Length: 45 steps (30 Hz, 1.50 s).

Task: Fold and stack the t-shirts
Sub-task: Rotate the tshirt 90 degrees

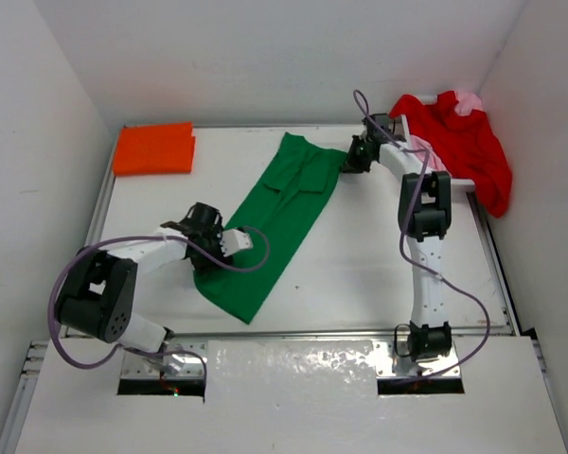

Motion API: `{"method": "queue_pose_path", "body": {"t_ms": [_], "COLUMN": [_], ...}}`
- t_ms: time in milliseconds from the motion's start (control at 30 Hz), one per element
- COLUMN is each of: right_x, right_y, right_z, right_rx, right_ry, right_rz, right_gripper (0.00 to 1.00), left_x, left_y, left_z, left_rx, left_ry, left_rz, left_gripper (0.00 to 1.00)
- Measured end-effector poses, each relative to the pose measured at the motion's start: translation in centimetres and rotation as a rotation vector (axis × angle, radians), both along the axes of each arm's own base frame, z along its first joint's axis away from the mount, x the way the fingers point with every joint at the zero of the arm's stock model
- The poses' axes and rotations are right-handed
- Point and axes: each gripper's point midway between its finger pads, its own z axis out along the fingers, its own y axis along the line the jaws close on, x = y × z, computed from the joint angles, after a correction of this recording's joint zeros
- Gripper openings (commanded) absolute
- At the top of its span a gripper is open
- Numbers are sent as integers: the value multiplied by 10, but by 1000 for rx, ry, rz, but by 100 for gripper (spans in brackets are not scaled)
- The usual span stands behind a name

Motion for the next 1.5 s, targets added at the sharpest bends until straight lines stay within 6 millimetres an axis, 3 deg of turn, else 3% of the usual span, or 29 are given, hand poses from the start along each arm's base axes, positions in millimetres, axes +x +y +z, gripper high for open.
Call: {"method": "queue_pose_path", "body": {"t_ms": [100, 200, 300, 433, 500, 600, 767, 833, 933, 1000, 1133, 1300, 1400, 1500], "right_x": [40, 61, 71, 72, 60, 21, -92, -133, -199, -261, -351, -384, -393, -398], "right_y": [9, 17, 18, 15, 11, 1, -6, 4, 38, 65, 87, 120, 143, 154], "right_z": [3, 6, 9, 14, 18, 35, 75, 80, 67, 41, 3, 4, 8, 5], "right_rx": [55, 110, 131, 119, 90, 44, 6, -1, 29, 54, 52, 123, 191, 252], "right_ry": [-89, -149, -182, -198, -181, -132, -77, -73, -29, 56, 209, 197, 189, 196], "right_rz": [-16, -39, -55, -46, -32, -24, -26, -5, 64, 135, 220, 275, 305, 299], "right_gripper": [21, 26, 32, 42, 43, 43, 45, 46, 45, 46, 47, 48, 47, 38], "left_x": [-11, -24, -41, -48, -49, -53, -60, -59, -54, -45, -37, -36, -36, -33], "left_y": [-36, -80, -112, -120, -120, -108, -58, -45, -41, -41, -41, -39, -37, -36], "left_z": [-1, 2, 2, 2, 3, 6, 14, 22, 41, 53, 60, 64, 72, 79], "left_rx": [-71, -179, -257, -279, -285, -281, -236, -215, -213, -224, -247, -275, -290, -301], "left_ry": [42, 100, 164, 186, 189, 217, 284, 272, 224, 168, 115, 53, 13, -26], "left_rz": [-75, -146, -198, -209, -203, -161, 29, 73, 89, 113, 188, 260, 281, 294], "left_gripper": [57, 57, 57, 58, 58, 59, 59, 59, 59, 59, 59, 59, 59, 59]}}
